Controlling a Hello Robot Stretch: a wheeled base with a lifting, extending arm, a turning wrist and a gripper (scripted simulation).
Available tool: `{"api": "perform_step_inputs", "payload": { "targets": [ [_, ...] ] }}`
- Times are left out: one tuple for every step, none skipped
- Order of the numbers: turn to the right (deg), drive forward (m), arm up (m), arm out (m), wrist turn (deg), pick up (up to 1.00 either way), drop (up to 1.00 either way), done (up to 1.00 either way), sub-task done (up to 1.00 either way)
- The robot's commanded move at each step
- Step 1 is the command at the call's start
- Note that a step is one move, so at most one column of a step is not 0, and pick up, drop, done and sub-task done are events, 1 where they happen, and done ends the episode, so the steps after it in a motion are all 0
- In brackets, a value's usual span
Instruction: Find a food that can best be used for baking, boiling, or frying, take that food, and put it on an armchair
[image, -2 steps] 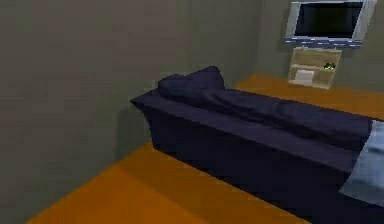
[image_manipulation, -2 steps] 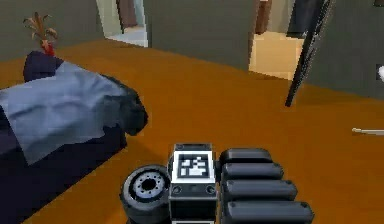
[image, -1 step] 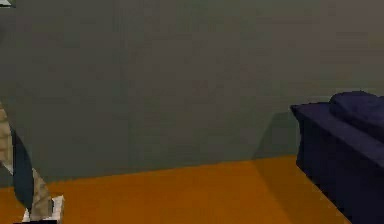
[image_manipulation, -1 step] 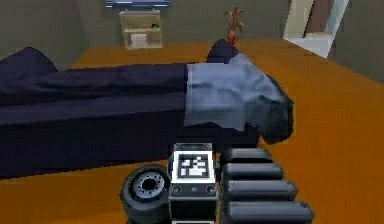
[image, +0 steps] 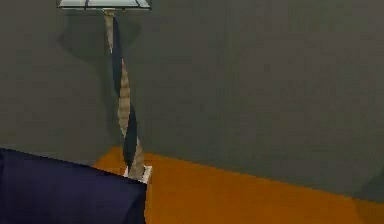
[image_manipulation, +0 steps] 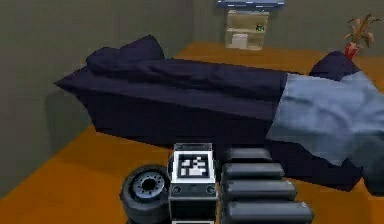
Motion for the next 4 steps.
{"api": "perform_step_inputs", "payload": {
  "targets": [
    [45.0,0.0,0.0,0.0,0.0,0.0,0.0,0.0,0.0],
    [45.0,0.0,0.0,0.0,0.0,0.0,0.0,0.0,0.0],
    [36.0,0.0,0.0,0.0,0.0,0.0,0.0,0.0,0.0],
    [-45.0,0.0,0.0,0.0,0.0,0.0,0.0,0.0,0.0]
  ]
}}
